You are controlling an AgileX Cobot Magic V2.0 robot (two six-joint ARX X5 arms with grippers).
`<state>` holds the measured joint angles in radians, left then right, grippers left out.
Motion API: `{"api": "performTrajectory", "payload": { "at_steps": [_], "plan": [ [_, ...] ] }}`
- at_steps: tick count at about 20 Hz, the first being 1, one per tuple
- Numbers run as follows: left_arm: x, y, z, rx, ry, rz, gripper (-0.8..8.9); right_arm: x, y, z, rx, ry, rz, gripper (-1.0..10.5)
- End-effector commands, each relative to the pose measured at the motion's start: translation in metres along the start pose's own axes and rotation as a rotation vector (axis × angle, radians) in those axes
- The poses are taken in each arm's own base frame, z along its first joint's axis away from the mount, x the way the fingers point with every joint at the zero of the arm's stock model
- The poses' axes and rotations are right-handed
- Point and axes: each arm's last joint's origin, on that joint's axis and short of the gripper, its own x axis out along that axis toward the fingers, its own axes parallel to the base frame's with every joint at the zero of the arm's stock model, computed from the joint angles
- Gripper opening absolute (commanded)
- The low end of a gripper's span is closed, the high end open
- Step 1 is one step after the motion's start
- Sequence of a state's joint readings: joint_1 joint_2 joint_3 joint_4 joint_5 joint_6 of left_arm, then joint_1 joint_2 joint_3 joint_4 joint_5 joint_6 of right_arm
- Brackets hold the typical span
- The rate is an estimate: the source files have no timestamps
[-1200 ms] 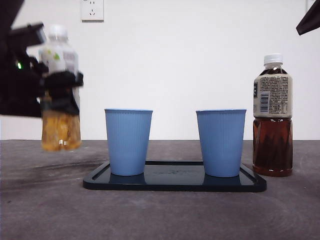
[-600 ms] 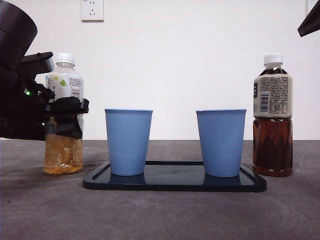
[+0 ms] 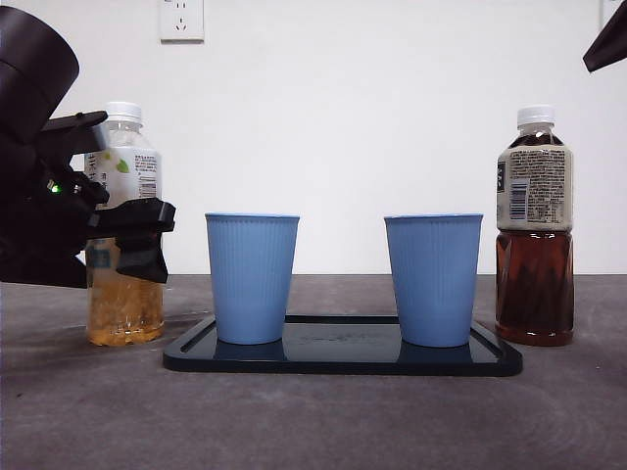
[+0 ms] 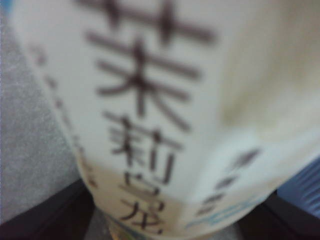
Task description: Pour the drink into the cup
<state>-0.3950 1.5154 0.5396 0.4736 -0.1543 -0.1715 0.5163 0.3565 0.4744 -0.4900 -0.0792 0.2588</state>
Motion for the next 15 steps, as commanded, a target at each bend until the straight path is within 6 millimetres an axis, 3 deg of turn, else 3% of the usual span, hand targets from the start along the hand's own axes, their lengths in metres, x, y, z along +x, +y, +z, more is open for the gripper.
{"api": "performTrajectory", "payload": {
  "at_steps": [1,7,11,15],
  "plan": [
    [0.002,-0.002,0.001,-0.001,0.012,-0.001,4.8,-0.003,0.002,0.005,-0.01,-0.019,0.011,3.9],
    [-0.01,-0.001,0.004,0.003,0.059,0.007,4.79,-0.003,0.002,0.005,-0.01,-0.019,0.01,3.9],
    [-0.036,0.002,0.013,0.001,0.091,0.013,4.78,-0.003,0.002,0.005,-0.009,-0.019,0.011,3.9],
    [-0.076,0.005,0.022,-0.006,0.115,0.012,4.75,-0.003,0.002,0.005,-0.009,-0.019,0.009,3.9]
  ]
}}
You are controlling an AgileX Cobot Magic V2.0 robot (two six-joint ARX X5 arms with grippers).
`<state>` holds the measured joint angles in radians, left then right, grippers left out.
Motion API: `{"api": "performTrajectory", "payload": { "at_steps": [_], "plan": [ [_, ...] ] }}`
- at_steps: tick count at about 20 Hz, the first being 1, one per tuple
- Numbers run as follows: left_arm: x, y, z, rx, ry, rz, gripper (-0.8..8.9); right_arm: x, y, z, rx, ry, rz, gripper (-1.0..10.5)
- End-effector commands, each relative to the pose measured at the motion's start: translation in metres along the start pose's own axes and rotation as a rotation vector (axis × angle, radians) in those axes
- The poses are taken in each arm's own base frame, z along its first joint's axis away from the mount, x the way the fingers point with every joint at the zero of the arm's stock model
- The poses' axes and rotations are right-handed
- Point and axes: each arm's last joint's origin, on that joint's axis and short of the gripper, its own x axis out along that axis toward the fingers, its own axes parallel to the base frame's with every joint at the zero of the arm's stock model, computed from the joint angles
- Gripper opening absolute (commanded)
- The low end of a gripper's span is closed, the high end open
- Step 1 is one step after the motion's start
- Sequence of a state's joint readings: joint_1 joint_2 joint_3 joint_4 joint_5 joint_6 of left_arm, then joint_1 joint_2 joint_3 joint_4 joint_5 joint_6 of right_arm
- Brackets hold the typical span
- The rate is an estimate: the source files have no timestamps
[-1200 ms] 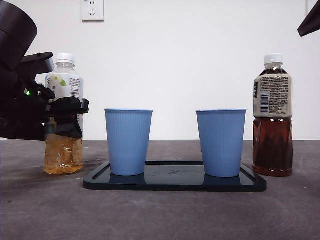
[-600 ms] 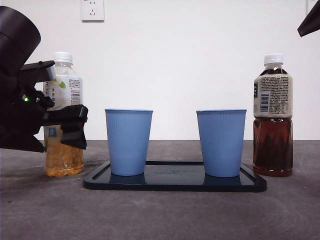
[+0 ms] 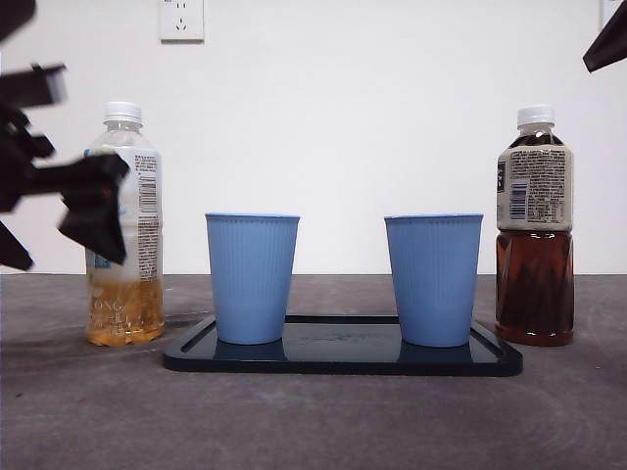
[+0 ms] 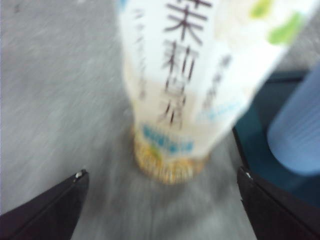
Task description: Pour the drink into the cup
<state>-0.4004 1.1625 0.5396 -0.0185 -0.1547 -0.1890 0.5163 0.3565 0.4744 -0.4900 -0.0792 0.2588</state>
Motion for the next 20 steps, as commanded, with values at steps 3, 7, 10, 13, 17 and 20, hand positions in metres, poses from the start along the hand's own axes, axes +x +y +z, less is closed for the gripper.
{"api": "performTrajectory", "payload": {
  "at_steps": [3,7,10,13,17,20],
  "plan": [
    [-0.045,0.0,0.008,-0.01,-0.052,-0.032,4.67,-0.003,0.002,0.005,-0.009,-0.022,0.0,3.9],
    [-0.085,0.003,0.007,-0.063,-0.116,-0.072,4.64,-0.003,0.002,0.006,-0.009,-0.033,-0.016,3.9],
    [-0.109,0.007,0.0,-0.097,-0.138,-0.114,4.64,-0.003,0.002,0.006,-0.009,-0.033,-0.013,3.9],
    [-0.125,0.011,-0.008,-0.1,-0.141,-0.142,4.63,-0.003,0.002,0.006,-0.009,-0.033,-0.013,3.9],
    [-0.134,0.015,-0.014,-0.099,-0.139,-0.141,4.62,-0.003,0.002,0.006,-0.009,-0.033,-0.013,3.9],
    [-0.134,0.015,-0.013,-0.1,-0.143,-0.142,3.46,-0.003,0.002,0.006,-0.009,-0.032,-0.013,3.3]
  ]
}}
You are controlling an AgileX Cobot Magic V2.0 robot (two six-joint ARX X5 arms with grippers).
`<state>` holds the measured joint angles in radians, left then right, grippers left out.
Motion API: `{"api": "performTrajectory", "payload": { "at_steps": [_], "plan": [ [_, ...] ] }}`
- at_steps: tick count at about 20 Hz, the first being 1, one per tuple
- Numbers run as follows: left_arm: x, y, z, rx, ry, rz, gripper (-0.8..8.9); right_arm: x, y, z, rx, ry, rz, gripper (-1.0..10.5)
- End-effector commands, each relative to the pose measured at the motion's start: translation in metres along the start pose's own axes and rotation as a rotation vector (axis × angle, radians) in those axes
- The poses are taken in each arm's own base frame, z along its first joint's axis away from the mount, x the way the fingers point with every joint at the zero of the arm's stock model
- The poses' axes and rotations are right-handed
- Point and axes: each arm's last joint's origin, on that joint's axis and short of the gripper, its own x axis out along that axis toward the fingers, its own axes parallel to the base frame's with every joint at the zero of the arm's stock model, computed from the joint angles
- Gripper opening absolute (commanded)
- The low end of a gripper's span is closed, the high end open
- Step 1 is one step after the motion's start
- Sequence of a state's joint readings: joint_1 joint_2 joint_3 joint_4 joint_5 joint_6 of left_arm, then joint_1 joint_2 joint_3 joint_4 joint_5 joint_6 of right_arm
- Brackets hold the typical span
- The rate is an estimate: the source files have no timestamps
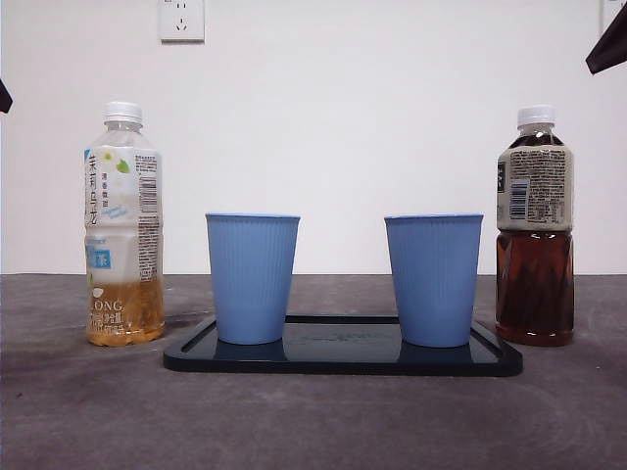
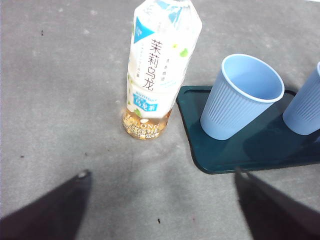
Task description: Pour the drink into the cup
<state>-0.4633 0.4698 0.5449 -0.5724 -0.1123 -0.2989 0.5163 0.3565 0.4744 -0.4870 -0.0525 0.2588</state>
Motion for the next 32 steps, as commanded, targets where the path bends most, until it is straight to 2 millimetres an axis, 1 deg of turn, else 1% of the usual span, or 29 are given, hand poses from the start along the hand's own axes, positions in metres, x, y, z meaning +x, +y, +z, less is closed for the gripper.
{"api": "performTrajectory", "payload": {
  "at_steps": [1,3,4,12,22,24,26,28,30,32],
  "plan": [
    [-0.003,-0.002,0.005,-0.004,-0.023,-0.015,2.63,-0.003,0.002,0.005,-0.009,-0.019,0.01,2.4],
    [-0.003,-0.002,0.005,-0.004,-0.023,-0.015,0.71,-0.003,0.002,0.004,-0.009,-0.016,0.009,0.0],
    [-0.003,-0.002,0.005,-0.005,-0.023,-0.015,0.02,-0.003,0.002,0.004,-0.01,-0.016,0.009,0.1],
    [-0.003,-0.002,0.006,-0.005,-0.029,-0.017,0.06,-0.003,0.003,0.008,-0.011,-0.053,0.02,0.1],
    [-0.005,-0.002,0.006,0.001,-0.037,-0.019,0.06,-0.003,0.003,0.008,-0.011,-0.054,0.02,0.1],
    [-0.012,0.0,0.008,0.119,-0.097,-0.008,0.06,-0.003,0.003,0.008,-0.011,-0.054,0.02,0.1],
    [-0.021,0.005,0.015,0.226,-0.218,0.031,0.06,-0.003,0.003,0.008,-0.011,-0.054,0.02,0.1],
    [-0.028,0.012,0.019,0.309,-0.345,0.109,0.07,-0.003,0.003,0.008,-0.011,-0.054,0.02,0.1],
    [-0.028,0.02,0.016,0.352,-0.448,0.205,0.06,-0.003,0.003,0.008,-0.011,-0.054,0.02,0.1],
    [-0.024,0.029,0.007,0.354,-0.515,0.281,0.06,-0.003,0.003,0.008,-0.011,-0.054,0.02,0.1]
  ]
}}
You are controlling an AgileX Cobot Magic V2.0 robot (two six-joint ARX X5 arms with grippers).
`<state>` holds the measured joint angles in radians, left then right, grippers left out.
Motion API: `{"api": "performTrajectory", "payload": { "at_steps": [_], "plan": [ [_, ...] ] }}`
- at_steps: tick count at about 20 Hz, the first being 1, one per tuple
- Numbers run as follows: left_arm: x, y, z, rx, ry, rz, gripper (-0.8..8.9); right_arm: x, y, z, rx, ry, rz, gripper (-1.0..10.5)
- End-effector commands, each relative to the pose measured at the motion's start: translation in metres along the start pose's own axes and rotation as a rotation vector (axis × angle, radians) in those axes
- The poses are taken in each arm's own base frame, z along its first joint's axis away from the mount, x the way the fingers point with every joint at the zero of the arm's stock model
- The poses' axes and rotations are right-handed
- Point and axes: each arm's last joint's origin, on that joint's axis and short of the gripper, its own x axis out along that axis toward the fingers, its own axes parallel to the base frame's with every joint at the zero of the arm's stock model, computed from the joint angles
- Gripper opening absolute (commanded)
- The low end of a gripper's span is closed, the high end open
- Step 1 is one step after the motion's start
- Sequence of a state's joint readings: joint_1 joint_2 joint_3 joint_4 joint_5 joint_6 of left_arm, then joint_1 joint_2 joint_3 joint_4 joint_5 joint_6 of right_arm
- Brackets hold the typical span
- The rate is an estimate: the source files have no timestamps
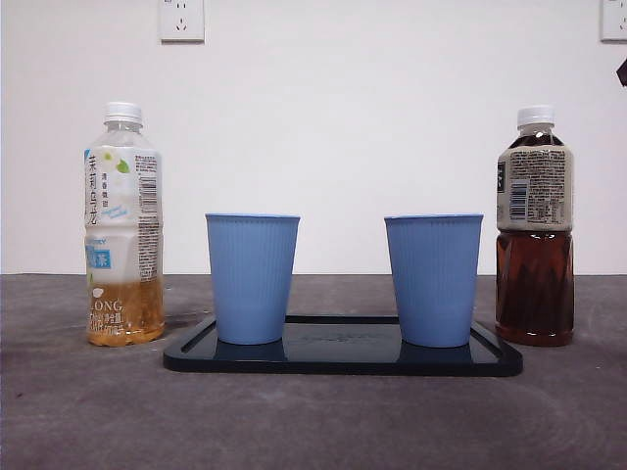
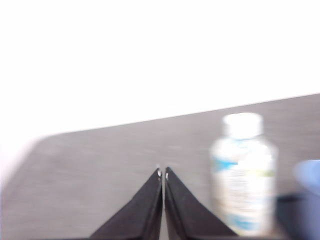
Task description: Pour the drink into the cup
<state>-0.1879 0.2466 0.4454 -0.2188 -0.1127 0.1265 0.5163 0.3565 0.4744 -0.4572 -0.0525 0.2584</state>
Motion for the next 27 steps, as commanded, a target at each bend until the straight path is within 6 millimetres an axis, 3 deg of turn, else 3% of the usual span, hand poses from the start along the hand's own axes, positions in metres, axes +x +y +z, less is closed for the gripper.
{"api": "performTrajectory", "payload": {
  "at_steps": [1,6,11,21,27],
  "plan": [
    [0.001,0.003,-0.017,0.068,-0.042,0.071,0.06,-0.003,0.002,0.005,-0.009,-0.025,0.012,0.1],
    [0.004,0.002,-0.07,0.067,-0.001,0.13,0.06,-0.003,0.002,0.005,-0.009,-0.025,0.012,0.1],
    [0.007,0.001,-0.1,0.069,0.056,0.144,0.06,-0.003,0.002,0.005,-0.009,-0.025,0.012,0.1],
    [0.009,-0.001,-0.124,0.063,0.179,0.137,0.06,-0.003,0.002,0.005,-0.009,-0.025,0.012,0.1],
    [0.009,-0.001,-0.124,-0.148,0.163,0.153,0.06,-0.003,0.002,0.005,-0.009,-0.025,0.012,0.1]
  ]
}}
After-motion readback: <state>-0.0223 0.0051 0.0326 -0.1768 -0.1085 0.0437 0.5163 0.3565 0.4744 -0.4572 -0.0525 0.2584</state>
